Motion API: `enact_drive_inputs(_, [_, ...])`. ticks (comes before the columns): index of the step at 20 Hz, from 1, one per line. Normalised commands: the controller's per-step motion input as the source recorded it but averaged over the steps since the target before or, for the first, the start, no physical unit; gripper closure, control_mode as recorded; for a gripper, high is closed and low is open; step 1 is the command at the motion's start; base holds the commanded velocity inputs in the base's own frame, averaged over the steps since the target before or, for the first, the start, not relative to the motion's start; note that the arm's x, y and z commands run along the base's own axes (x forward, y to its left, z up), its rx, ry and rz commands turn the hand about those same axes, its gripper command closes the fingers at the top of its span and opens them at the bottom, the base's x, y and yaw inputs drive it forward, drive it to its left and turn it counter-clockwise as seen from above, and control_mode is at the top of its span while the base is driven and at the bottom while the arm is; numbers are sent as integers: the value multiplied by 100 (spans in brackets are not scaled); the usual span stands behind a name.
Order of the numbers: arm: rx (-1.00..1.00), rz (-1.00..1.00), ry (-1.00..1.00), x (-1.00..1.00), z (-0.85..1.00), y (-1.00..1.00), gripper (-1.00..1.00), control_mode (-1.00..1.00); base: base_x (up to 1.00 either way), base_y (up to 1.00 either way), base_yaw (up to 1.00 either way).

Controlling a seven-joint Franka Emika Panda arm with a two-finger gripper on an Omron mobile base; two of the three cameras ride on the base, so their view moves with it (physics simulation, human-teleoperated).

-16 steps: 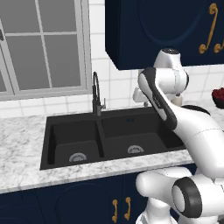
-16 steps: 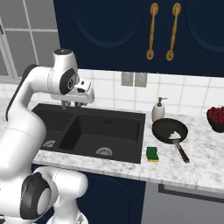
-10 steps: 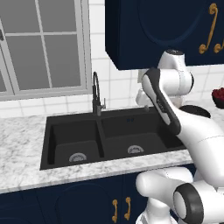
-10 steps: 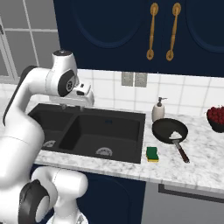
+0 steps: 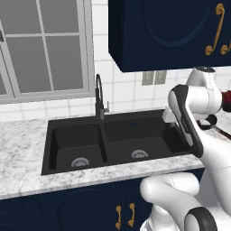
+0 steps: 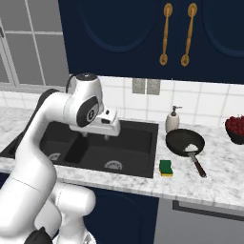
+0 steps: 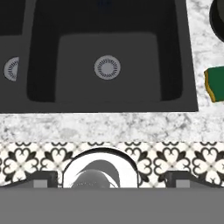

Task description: Pick the pan and sponge and place them into the sink. Then turn on the water.

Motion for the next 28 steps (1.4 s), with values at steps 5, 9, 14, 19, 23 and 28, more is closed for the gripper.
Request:
enact_drive_inputs(5, [0, 0, 4, 6, -32, -98, -100, -100, 0, 0, 0])
enact_drive_inputs(9, [0, 0, 6, 21, -31, -92, -100, -100, 0, 0, 0])
enact_drive_inputs(14, [0, 0, 1, 32, -28, -98, -100, -100, 0, 0, 0])
enact_drive_inputs(19, [0, 0, 0, 41, -19, -97, -100, -100, 0, 0, 0])
enact_drive_inputs(23, [0, 0, 0, 43, -18, -81, -100, -100, 0, 0, 0])
enact_drive_inputs(28, [0, 0, 0, 42, -15, -65, -100, -100, 0, 0, 0])
